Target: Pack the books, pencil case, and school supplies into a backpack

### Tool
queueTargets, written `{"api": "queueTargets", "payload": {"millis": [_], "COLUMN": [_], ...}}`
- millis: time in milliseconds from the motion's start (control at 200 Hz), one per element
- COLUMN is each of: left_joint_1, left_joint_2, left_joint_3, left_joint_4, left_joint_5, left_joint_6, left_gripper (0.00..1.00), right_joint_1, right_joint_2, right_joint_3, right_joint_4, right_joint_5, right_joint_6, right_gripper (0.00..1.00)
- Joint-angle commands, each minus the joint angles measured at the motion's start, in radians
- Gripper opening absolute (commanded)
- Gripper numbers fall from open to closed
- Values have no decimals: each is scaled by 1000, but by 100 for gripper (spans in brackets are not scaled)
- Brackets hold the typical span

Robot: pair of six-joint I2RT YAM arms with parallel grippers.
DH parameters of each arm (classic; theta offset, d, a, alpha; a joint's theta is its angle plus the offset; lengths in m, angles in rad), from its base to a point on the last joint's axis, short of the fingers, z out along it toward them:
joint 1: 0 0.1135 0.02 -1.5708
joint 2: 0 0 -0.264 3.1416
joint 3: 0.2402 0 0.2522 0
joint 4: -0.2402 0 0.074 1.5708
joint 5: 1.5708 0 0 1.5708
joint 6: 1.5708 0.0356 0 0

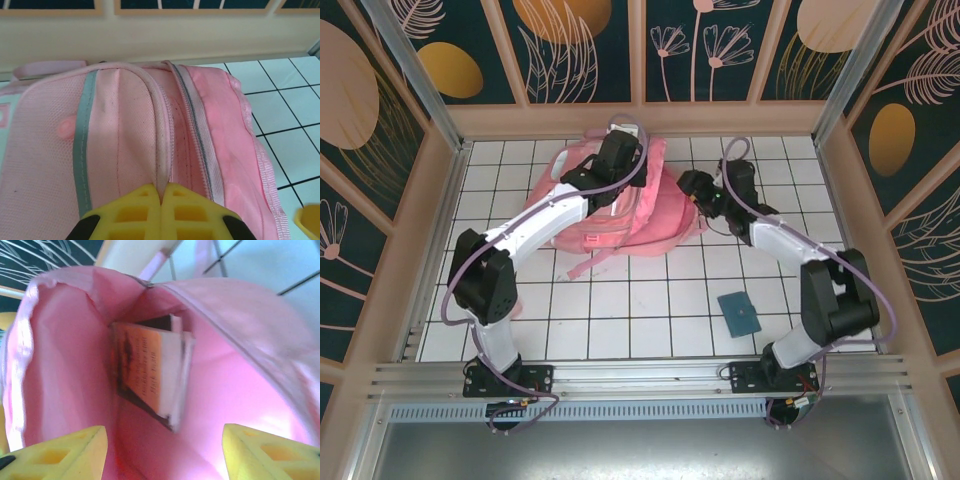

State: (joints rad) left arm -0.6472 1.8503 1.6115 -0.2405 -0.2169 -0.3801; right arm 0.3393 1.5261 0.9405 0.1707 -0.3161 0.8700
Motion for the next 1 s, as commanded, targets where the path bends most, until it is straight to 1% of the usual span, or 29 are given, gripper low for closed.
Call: {"api": "queueTargets", "payload": {"millis": [0,35,75,120,165,205,255,285,345,365,450,571,621,696,776,916,996], "left_joint_1": [-2,-2,0,0,5,13,30,40,65,72,96,105,104,105,105,104,104], "left_joint_2": [19,28,31,27,11,-10,-49,-76,-129,-174,-276,-412,-462,-522,-568,-587,-562], "left_joint_3": [86,91,92,82,59,26,-29,-72,-174,-211,-367,-585,-680,-802,-898,-998,-1011], "left_joint_4": [63,40,15,-10,-23,-27,-28,-24,-5,2,20,47,84,142,200,293,303], "left_joint_5": [65,70,73,67,58,61,66,72,74,74,75,81,109,148,179,226,201], "left_joint_6": [-12,-17,-27,-43,-66,-92,-134,-159,-211,-230,-306,-436,-486,-542,-594,-677,-705], "left_gripper": [8,14,25,41,53,60,67,68,71,72,73,74,73,72,70,68,66], "right_joint_1": [7,15,31,55,89,126,177,201,280,303,398,470,483,479,467,448,423], "right_joint_2": [-108,-137,-167,-195,-222,-240,-256,-259,-249,-241,-189,-90,-55,-15,7,38,70], "right_joint_3": [-84,-109,-132,-148,-162,-175,-187,-193,-197,-197,-179,-139,-127,-114,-112,-94,-71], "right_joint_4": [-107,-120,-138,-169,-204,-222,-237,-238,-240,-237,-231,-216,-213,-235,-208,-149,-133], "right_joint_5": [65,77,87,105,132,152,168,174,188,196,225,228,244,301,302,300,293], "right_joint_6": [-172,-219,-274,-325,-362,-383,-395,-394,-380,-378,-359,-302,-259,-138,-48,43,67], "right_gripper": [61,61,61,61,61,62,61,61,61,61,61,59,58,58,58,59,57]}}
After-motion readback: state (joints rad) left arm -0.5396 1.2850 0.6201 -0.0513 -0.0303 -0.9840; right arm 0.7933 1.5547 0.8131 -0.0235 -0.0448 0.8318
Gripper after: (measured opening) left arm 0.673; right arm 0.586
